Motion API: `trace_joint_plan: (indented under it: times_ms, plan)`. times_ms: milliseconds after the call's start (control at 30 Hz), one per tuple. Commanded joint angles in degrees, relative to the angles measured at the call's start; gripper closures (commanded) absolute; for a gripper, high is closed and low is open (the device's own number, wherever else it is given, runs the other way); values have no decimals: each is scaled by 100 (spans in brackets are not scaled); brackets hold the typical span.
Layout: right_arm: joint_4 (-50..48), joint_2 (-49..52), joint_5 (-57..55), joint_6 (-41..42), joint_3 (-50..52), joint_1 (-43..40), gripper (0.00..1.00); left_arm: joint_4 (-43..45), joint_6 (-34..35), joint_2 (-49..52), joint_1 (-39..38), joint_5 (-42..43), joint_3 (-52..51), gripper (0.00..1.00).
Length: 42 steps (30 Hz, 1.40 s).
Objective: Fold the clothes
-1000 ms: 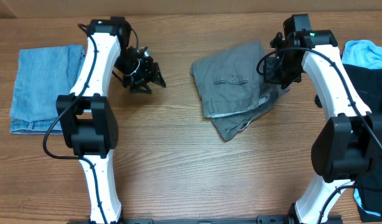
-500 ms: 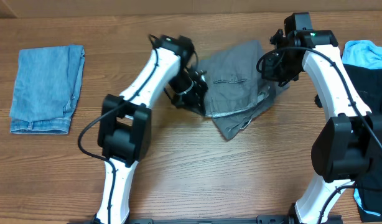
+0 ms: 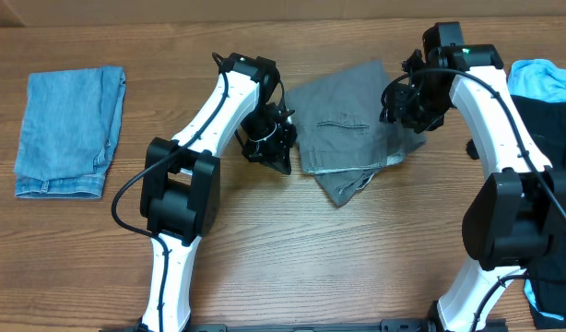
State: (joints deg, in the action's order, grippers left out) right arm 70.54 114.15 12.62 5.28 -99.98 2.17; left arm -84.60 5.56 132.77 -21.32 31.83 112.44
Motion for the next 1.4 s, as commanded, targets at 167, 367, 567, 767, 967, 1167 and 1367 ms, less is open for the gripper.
trace_joint_plan:
  times_ms: [167,367,567,767,967,1167,1367]
  plan:
    - [-76,-197,-511,-72,345,-33,43,-15,-90,-35,192,-94,-28,96]
    - [-848,-195,-509,-74,1062,-31,43,-9,-90,-35,407,-90,-26,89]
    - [-1292,-195,-505,-74,1515,-26,43,26,-87,-35,673,-87,-26,77]
    - [-1366,-195,96,-76,1604,-26,43,61,-85,-35,855,-74,-26,75]
    - [-1137,-195,96,-72,1604,-26,42,63,-87,-35,866,-76,-26,74]
    - [-1143,-197,-144,-72,1602,-33,36,87,-87,-35,866,-76,-26,73]
    - [-955,-197,-142,63,1602,-31,34,87,-90,-35,866,-94,-26,73]
